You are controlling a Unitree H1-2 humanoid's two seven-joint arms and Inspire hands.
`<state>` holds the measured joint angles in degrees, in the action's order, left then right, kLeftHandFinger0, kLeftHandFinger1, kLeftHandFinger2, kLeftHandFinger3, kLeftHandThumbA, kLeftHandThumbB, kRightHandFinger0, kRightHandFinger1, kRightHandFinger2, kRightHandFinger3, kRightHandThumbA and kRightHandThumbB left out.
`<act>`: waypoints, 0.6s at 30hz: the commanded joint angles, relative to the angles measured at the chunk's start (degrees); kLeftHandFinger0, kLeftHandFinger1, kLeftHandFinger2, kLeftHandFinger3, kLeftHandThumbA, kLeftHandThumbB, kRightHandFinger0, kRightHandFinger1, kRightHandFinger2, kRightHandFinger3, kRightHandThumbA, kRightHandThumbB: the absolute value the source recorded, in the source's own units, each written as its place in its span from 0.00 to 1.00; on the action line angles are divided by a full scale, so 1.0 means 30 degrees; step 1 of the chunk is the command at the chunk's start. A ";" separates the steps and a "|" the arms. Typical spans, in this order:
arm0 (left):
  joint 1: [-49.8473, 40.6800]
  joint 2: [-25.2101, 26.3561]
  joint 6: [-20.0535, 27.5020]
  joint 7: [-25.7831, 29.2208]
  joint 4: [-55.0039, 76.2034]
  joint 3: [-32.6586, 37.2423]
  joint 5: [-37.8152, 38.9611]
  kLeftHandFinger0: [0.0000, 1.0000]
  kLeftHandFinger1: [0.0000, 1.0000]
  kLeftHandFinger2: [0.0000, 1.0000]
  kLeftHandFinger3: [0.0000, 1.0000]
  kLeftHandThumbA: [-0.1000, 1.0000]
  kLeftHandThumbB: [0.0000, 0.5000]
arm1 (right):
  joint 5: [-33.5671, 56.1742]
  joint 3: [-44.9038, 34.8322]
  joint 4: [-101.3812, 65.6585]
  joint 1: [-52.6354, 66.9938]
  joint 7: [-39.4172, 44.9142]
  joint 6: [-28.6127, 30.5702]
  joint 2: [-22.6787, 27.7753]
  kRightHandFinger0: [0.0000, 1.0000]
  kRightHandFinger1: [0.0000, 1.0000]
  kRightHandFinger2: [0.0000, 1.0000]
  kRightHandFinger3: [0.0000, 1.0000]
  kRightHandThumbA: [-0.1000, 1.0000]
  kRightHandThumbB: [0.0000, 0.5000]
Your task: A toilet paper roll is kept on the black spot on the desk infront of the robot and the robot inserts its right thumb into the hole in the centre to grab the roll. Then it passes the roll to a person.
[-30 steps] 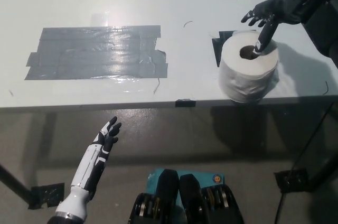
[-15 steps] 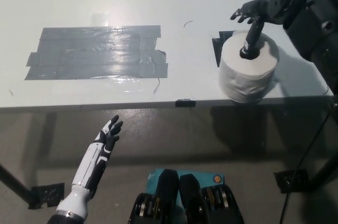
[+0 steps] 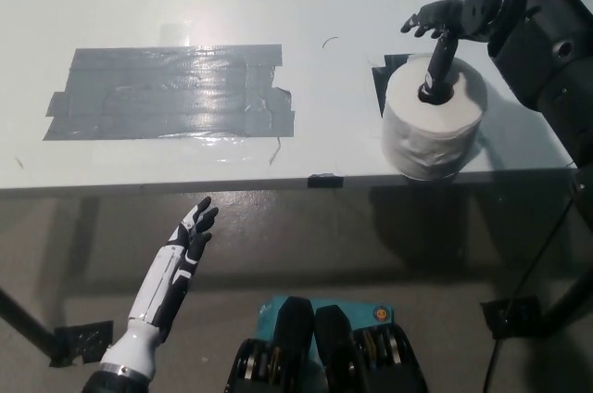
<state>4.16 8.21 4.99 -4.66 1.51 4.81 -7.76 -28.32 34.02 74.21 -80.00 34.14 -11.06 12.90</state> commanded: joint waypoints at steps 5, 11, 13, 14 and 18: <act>0.0526 0.0306 0.0455 -0.0165 0.0399 -0.0043 -0.0037 1.00 1.00 1.00 1.00 1.00 0.30 | -0.0540 0.0110 0.0234 -0.0619 -0.0075 0.0427 0.0379 1.00 1.00 1.00 1.00 0.82 0.70; 0.0748 0.0346 0.0119 -0.0235 0.0460 -0.0022 -0.0078 1.00 1.00 1.00 1.00 1.00 0.35 | -0.0748 0.0306 0.0431 -0.0636 -0.0024 0.0550 0.0391 1.00 1.00 1.00 1.00 0.82 0.79; 0.0807 0.0396 0.0116 -0.0262 0.0431 0.0014 -0.0155 1.00 1.00 1.00 1.00 1.00 0.36 | -0.0763 0.0351 0.0490 -0.0637 0.0018 0.0538 0.0372 1.00 1.00 1.00 1.00 0.82 0.82; 0.0833 0.0389 0.0206 -0.0245 0.0371 0.0009 -0.0139 1.00 1.00 1.00 1.00 1.00 0.36 | -0.0786 0.0395 0.0491 -0.0612 0.0064 0.0570 0.0348 1.00 1.00 1.00 1.00 0.82 0.82; 0.0909 0.0339 0.0147 -0.0199 0.0354 0.0019 -0.0170 1.00 1.00 1.00 1.00 1.00 0.38 | -0.0659 0.0274 0.0548 -0.0467 0.0062 0.0390 0.0225 1.00 1.00 1.00 1.00 0.80 0.81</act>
<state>5.61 8.49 4.95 -4.70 1.50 4.83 -7.94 -29.40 34.91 75.88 -79.09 34.22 -10.66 12.94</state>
